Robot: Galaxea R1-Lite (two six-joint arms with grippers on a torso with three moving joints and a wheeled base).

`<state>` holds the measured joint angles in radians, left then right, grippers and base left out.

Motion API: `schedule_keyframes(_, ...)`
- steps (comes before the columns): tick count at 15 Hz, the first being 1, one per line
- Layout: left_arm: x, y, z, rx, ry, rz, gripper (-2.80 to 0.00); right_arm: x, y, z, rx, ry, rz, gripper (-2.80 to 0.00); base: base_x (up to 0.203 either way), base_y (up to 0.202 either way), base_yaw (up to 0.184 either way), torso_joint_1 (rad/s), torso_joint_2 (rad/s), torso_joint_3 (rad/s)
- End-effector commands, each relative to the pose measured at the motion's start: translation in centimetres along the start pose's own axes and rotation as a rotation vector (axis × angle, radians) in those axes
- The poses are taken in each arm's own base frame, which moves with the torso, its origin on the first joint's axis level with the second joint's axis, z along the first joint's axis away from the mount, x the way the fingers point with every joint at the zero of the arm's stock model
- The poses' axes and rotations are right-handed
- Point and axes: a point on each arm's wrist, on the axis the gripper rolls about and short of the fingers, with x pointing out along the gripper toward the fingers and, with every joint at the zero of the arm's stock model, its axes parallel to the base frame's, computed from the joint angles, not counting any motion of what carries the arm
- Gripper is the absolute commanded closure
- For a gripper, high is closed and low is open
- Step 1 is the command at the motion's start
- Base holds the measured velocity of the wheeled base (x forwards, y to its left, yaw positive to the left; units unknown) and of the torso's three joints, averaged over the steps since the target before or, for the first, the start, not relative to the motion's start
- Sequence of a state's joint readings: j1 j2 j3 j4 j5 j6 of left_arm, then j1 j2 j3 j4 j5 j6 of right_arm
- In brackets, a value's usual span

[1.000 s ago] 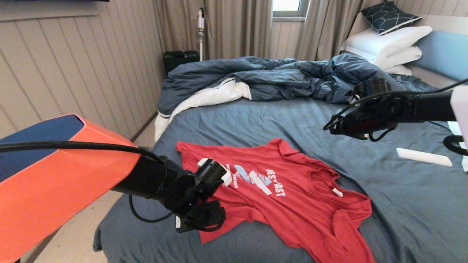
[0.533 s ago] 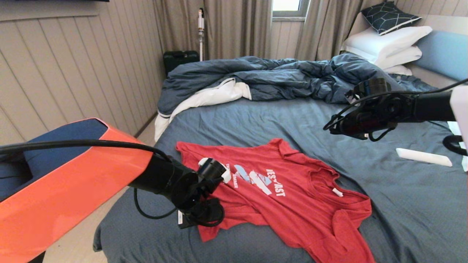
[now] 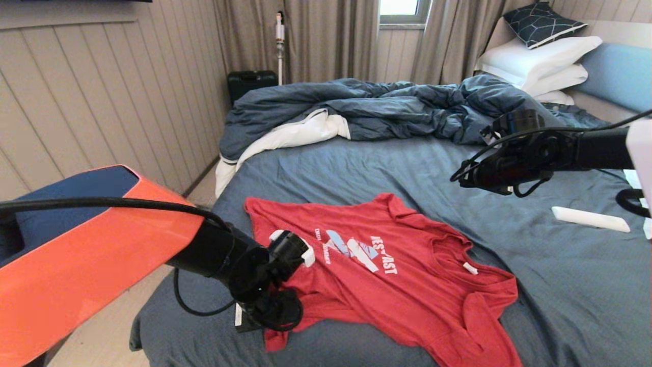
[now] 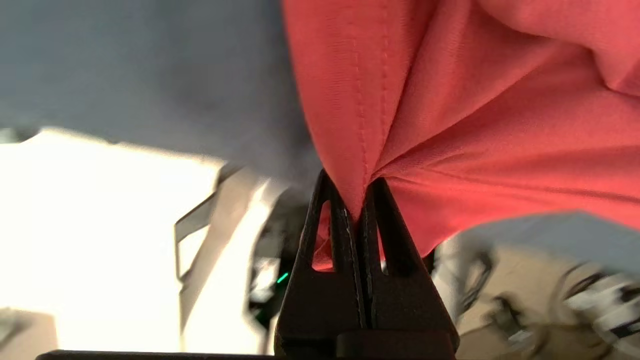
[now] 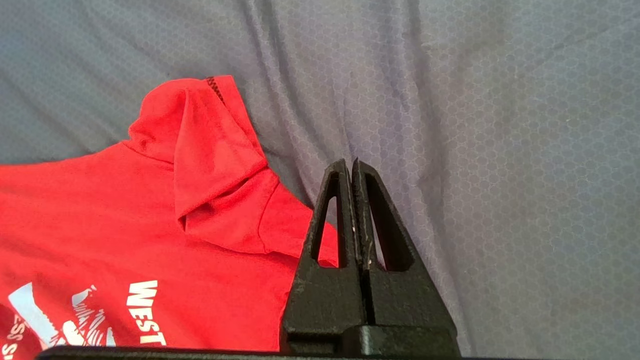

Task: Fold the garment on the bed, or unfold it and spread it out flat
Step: Unford the red T-shirt

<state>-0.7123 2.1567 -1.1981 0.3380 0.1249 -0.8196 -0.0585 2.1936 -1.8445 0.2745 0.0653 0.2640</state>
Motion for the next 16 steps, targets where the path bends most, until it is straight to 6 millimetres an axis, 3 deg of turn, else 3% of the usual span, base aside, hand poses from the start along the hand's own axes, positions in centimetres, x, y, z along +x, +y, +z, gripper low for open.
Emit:
schedule_keyframes(1, -1.7, 1.1, -0.8, 0.013, 0.009, 0.005, 0.00, 0.1, 0.0, -0.1, 0.001, 0.004, 0.000, 0.00, 0.000, 0.000, 0.000, 0.000, 0.00, 0.000)
schedule_keyframes(5, -3.6, 2.4, -2.0, 0.067, 0.058, 0.044, 0.00, 0.1, 0.0, 0.0, 0.001, 0.002, 0.000, 0.00, 0.000, 0.000, 0.000, 0.000, 0.00, 0.000)
schedule_keyframes(16, -3.5, 4.7, -4.4, 0.171, 0.133, 0.103, 0.00, 0.8, -0.2, -0.4, 0.003, 0.018, -0.005, 0.00, 0.000, 0.000, 0.000, 0.000, 0.00, 0.000)
